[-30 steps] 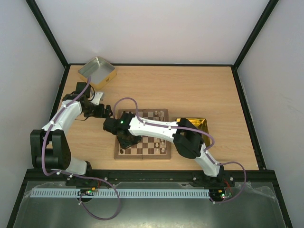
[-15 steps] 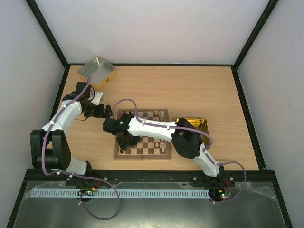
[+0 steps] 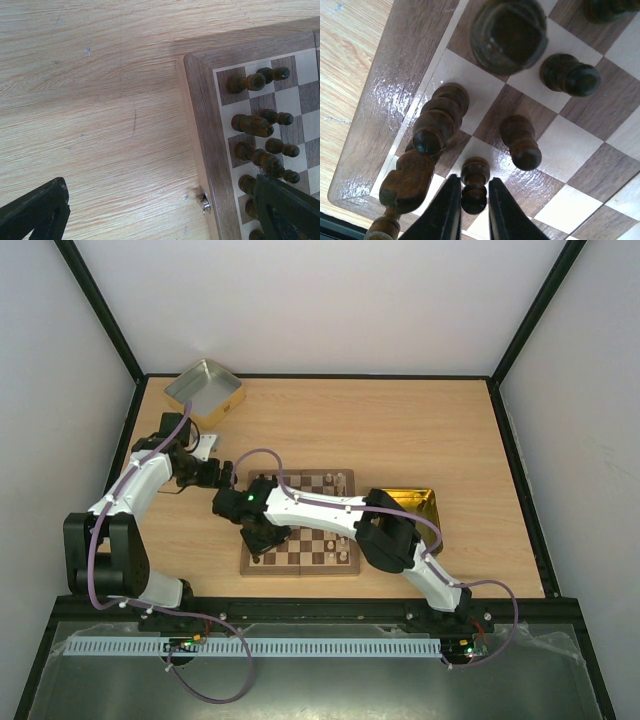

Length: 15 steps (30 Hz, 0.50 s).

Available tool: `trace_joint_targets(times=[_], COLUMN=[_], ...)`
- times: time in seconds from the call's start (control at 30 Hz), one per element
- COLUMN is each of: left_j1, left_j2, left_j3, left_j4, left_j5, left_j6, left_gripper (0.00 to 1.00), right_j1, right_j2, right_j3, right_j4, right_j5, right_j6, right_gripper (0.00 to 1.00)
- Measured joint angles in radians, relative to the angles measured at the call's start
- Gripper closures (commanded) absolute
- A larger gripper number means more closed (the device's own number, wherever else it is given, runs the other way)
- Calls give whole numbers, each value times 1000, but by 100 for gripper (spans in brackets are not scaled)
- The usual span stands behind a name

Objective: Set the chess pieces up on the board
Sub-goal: Place the chess piece on the chessboard.

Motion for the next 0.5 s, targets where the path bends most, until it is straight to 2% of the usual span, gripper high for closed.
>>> trace_joint_targets(times=[0.1,0.5], left_j1=[0,0], left_j2=[0,0], left_j3=[0,0], left_j4=[0,0], left_j5=[0,0], left_j6=[0,0], left_gripper=[0,0], right_j1=[0,0], right_j2=[8,11], right_j3=[3,5], right_j4=[0,-3], right_j5=[-2,17], right_j6=[-1,-2], right_gripper=[77,77])
